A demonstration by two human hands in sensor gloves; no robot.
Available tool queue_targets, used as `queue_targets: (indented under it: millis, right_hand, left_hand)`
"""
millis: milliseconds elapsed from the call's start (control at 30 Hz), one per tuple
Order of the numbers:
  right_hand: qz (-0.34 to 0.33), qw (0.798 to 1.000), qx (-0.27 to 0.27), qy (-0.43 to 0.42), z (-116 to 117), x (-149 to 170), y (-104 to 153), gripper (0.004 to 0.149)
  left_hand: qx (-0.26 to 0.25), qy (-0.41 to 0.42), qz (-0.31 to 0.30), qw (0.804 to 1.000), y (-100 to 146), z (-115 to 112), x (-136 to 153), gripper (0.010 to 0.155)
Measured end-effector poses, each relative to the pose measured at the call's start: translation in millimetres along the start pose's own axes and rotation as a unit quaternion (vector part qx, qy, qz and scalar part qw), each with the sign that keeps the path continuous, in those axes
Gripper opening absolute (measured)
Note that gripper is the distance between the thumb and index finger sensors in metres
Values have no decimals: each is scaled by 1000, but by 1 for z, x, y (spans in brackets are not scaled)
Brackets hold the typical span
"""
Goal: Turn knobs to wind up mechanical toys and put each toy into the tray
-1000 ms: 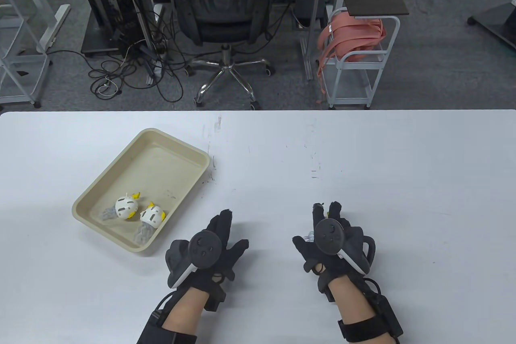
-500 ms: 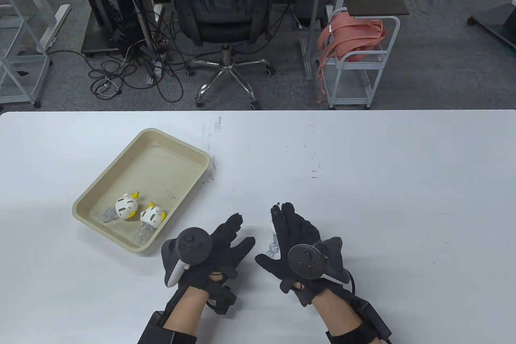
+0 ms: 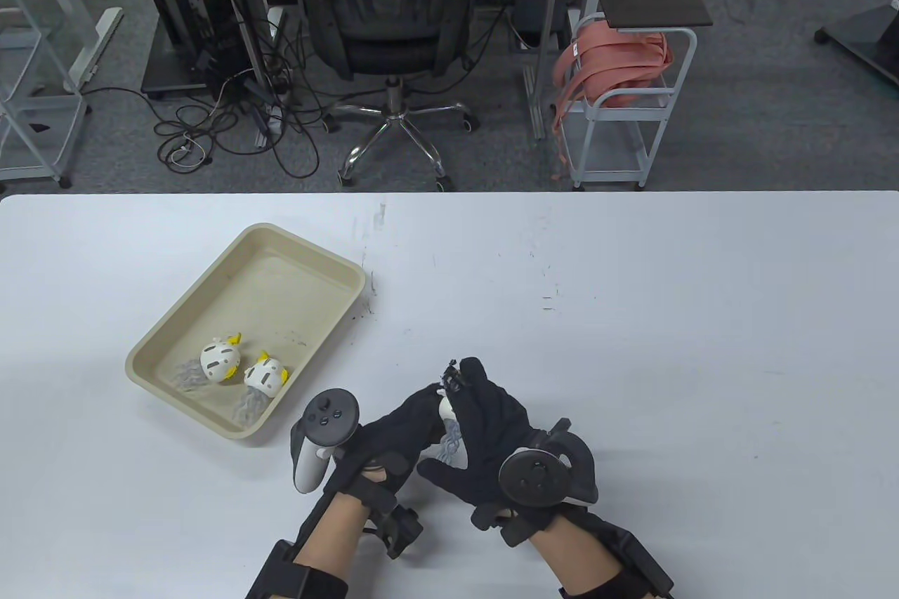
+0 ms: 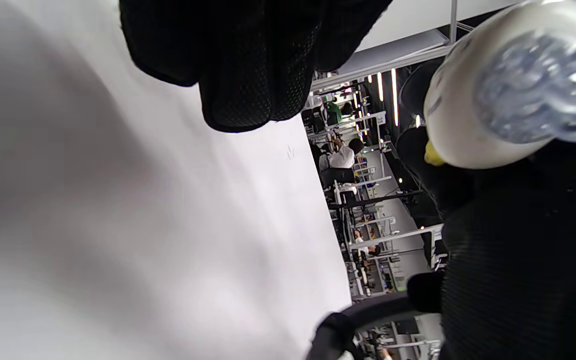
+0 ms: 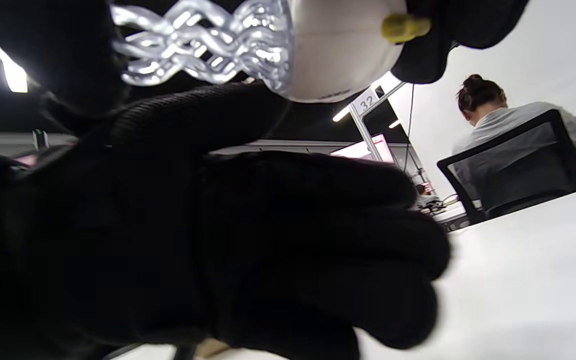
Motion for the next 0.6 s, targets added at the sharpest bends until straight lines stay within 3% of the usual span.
queue_targets:
  millis: [167,367,600]
  right_hand:
    - [0,1000,-11,-18,2,0,0,102]
    - [4,998,-34,-55,5,3,-2,98]
    - [23,996,-72,-42,8,7,-3,100]
  left_hand:
    - [72,46,-9,996,-6,-8,3,78]
    - [155,131,-34,979,-9,-17,3,75]
    - [132,155,-50,978,-7,-8,2,71]
Point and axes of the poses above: the tracker on the back of each hand, its own x axis roughly to the little-finger side, its own y axis roughly from the fingertips to the wrist, z = x × y, the point moved 1 cm from there along -y, roughly from the wrist to the fingertips, and after that the axes turned 13 degrees about z, right-handed, at the moved point
